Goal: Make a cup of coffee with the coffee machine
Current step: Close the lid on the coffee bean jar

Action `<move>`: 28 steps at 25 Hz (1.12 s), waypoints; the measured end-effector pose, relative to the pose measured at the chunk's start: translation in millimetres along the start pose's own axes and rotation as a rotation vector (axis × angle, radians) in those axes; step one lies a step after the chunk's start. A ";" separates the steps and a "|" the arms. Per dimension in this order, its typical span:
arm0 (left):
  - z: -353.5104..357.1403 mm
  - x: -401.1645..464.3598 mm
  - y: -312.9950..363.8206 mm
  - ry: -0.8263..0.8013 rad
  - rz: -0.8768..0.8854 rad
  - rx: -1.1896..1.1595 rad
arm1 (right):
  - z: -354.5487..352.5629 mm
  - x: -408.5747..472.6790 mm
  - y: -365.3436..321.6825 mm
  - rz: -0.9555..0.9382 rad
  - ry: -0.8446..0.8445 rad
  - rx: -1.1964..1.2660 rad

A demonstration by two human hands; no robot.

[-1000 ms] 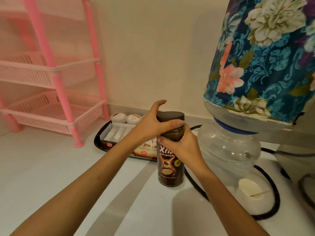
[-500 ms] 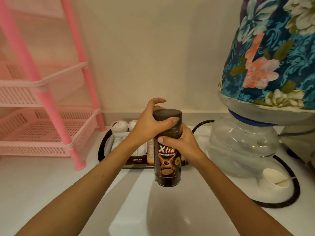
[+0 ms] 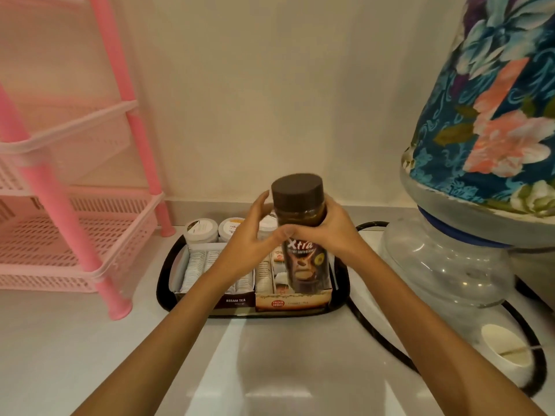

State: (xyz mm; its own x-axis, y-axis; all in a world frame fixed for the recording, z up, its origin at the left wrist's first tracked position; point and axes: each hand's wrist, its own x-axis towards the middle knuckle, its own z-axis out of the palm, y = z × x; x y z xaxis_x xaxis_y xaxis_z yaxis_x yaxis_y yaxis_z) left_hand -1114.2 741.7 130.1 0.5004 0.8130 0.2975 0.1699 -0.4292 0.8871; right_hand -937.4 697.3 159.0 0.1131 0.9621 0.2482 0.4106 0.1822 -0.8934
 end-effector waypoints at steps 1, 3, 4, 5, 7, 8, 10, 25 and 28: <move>1.5 -4.6 -15.0 -0.029 -0.024 0.062 | -5.1 11.2 0.6 -0.015 0.027 -0.012; 7.4 -12.8 -44.9 -0.102 -0.078 0.241 | -13.6 34.7 4.5 -0.043 0.109 -0.024; 10.9 -14.6 -58.9 -0.145 -0.093 0.364 | -16.7 46.5 7.7 -0.053 0.153 -0.029; 14.9 -14.9 -71.5 -0.193 -0.091 0.499 | -19.1 57.4 11.8 -0.057 0.191 -0.033; 24.7 -11.0 -92.4 -0.290 -0.049 0.736 | -21.0 78.6 24.0 -0.061 0.238 -0.044; 29.3 -8.2 -100.7 -0.332 -0.029 0.822 | -20.7 88.5 31.1 -0.057 0.251 -0.044; 37.4 -3.1 -115.2 -0.415 0.009 0.935 | -17.9 105.3 47.3 -0.040 0.279 -0.048; 47.5 -6.1 -147.7 -0.401 0.113 1.071 | -3.1 141.3 147.9 0.177 0.197 0.062; 48.0 -6.3 -148.4 -0.396 0.114 1.064 | -0.1 138.3 157.2 0.202 0.155 0.085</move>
State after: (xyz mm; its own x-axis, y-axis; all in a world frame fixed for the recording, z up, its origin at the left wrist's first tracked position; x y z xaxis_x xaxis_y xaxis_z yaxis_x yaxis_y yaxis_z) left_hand -1101.8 781.4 -20.4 0.7595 0.6480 0.0574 0.6455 -0.7616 0.0570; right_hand -857.1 859.0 52.9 0.3244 0.9394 0.1104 0.2890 0.0128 -0.9573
